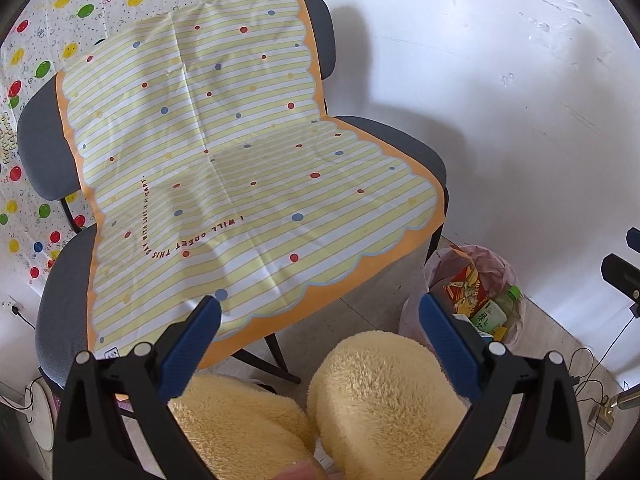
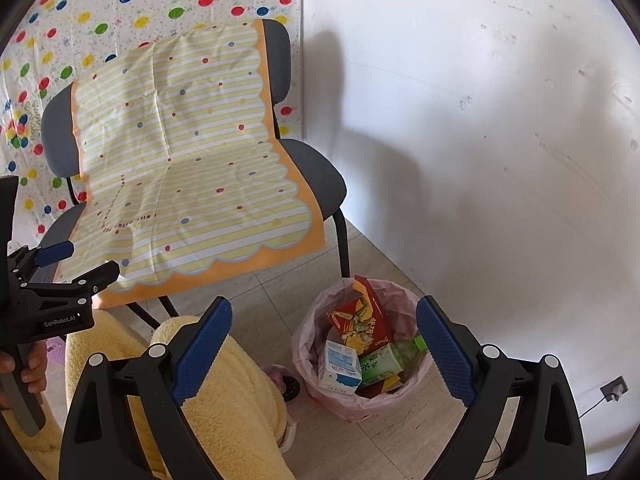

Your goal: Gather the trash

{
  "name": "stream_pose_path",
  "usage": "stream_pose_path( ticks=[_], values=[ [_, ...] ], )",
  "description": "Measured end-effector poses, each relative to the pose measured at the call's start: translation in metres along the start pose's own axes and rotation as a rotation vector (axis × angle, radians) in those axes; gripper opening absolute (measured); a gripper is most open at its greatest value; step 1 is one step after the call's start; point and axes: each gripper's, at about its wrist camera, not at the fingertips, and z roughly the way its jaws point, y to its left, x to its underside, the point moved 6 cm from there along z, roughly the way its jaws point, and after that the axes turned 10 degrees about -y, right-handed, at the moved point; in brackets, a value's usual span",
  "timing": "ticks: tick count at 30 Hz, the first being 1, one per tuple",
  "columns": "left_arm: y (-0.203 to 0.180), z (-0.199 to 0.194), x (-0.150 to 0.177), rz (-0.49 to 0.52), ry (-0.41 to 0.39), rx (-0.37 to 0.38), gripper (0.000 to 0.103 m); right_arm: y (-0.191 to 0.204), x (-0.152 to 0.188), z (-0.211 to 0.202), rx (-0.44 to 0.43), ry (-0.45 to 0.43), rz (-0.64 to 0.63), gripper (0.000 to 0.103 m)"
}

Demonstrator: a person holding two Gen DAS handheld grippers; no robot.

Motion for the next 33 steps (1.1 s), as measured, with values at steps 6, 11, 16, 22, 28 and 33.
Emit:
stream_pose_path(
  ticks=[6, 11, 16, 22, 28, 33],
  values=[
    [0.002, -0.001, -0.001, -0.002, -0.004, -0.007, 0.096, 0.001, 0.003, 0.001, 0.006, 0.004, 0.004, 0.092],
    [0.004, 0.0, -0.001, -0.002, -0.003, -0.006, 0.096, 0.0, 0.005, 0.003, 0.009, 0.011, 0.006, 0.092],
    [0.004, 0.0, -0.001, -0.002, -0.002, -0.006, 0.096, 0.001, 0.007, 0.003, 0.004, 0.018, 0.009, 0.092],
    [0.005, -0.001, -0.002, 0.001, 0.0, -0.005, 0.096, 0.002, 0.007, 0.003, 0.009, 0.017, 0.009, 0.092],
    [0.005, 0.0, -0.002, 0.001, 0.002, -0.004, 0.096, 0.0, 0.007, 0.004, 0.006, 0.019, 0.007, 0.092],
    [0.005, 0.001, 0.001, 0.004, 0.01, -0.001, 0.096, 0.003, 0.011, 0.005, 0.009, 0.026, 0.013, 0.092]
  ],
)
